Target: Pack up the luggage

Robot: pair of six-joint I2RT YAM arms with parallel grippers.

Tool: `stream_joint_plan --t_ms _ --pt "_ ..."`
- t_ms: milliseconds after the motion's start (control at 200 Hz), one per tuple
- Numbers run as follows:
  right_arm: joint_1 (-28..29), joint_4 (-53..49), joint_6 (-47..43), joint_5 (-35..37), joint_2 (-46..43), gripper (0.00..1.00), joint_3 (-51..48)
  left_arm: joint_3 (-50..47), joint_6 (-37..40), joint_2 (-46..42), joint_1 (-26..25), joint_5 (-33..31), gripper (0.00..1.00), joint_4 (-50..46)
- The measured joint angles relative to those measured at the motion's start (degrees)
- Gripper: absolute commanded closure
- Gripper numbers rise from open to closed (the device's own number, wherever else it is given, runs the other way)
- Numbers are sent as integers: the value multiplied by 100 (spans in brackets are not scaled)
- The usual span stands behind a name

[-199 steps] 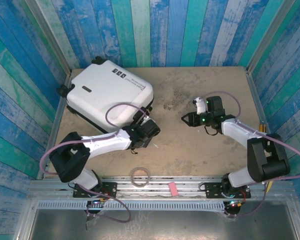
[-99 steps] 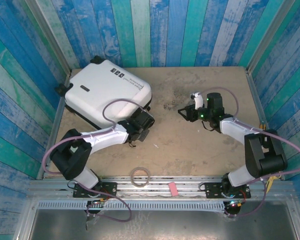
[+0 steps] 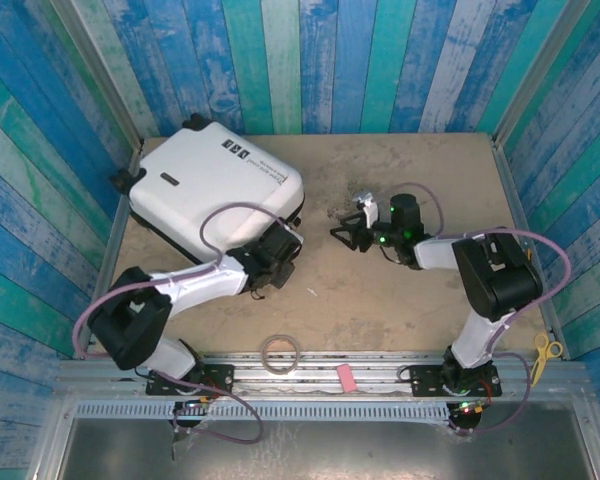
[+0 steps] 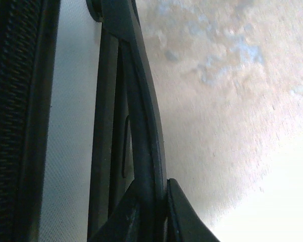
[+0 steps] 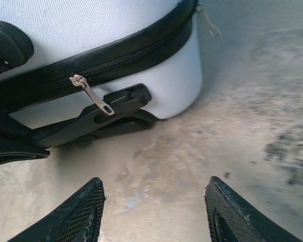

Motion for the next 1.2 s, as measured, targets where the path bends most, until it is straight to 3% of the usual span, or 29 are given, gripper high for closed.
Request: stream_joint_plan --t_ms 295,566,831,1202 --pt "514 133 -498 -136 -772 44 -540 -511 -442 -671 -929 35 100 -133" --pt "782 -348 -1095 131 -1587 44 -1049 -1475 -433 -1178 -1141 -308 100 1386" --pt "931 -210 -1377 133 -1220 44 -1091 -2315 -345 -1687 -1165 -323 100 2841" --pt "1187 -44 -1534 55 -485 45 -140 -2297 -476 -1438 -1174 -439 100 3115"
